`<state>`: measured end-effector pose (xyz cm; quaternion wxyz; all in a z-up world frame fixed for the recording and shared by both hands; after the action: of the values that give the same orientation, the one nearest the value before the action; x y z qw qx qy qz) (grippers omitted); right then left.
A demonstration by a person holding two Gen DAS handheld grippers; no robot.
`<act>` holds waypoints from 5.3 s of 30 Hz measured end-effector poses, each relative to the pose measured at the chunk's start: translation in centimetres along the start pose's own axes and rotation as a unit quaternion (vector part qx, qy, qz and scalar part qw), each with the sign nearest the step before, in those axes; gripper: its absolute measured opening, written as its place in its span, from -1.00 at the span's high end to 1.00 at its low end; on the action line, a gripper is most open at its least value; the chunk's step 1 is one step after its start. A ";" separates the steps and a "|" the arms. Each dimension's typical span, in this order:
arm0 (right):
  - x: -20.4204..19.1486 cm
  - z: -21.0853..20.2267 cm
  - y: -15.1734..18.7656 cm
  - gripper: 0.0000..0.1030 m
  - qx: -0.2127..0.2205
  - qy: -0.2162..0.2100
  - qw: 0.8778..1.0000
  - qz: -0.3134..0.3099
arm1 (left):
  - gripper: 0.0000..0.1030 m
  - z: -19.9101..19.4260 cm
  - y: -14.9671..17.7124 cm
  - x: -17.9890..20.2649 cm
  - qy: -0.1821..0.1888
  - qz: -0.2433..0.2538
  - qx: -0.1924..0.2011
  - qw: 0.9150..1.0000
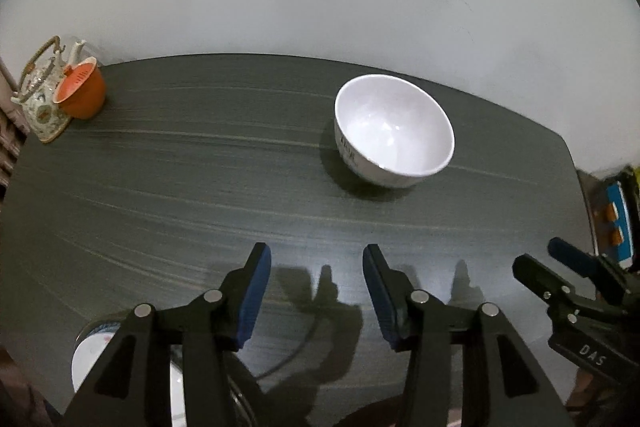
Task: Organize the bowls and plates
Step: 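Move the right tool to the small blue-banded white bowl, then grasp the small white bowl rim with the right tool and lift, then carry the small bowl over the nested pink and white bowls, then lower the small bowl into the nested bowls and open the right tool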
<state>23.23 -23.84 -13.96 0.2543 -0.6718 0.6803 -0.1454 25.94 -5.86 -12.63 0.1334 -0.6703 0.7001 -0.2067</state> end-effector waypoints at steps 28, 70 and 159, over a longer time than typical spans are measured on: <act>0.0 10.2 -7.8 -0.33 -0.025 -0.030 0.997 0.063 | -0.12 8.9 -7.2 -0.6 0.042 -0.075 -0.029 0.996; -1.5 8.2 -6.2 0.60 -0.035 -0.081 0.993 0.074 | 0.65 7.3 -5.6 2.5 0.070 -0.042 -0.058 0.995; -7.5 -6.5 14.9 0.57 -0.059 -0.066 0.987 0.134 | 0.65 -7.8 16.3 5.2 0.068 -0.015 -0.094 0.993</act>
<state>6.98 -16.55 -15.50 0.2762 -0.5962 0.7534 -0.0246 7.60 -9.90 -12.94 0.0188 -0.6745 0.7138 -0.1874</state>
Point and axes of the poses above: each gripper's, at about its wrist camera, not at the fingertips, and z roughly the way its jaws point, x to its right, y to its underside, the point moved 5 cm from there along z, roughly the way its jaws point, and after that the axes turned 4 degrees about x, right-handed, at the moved point
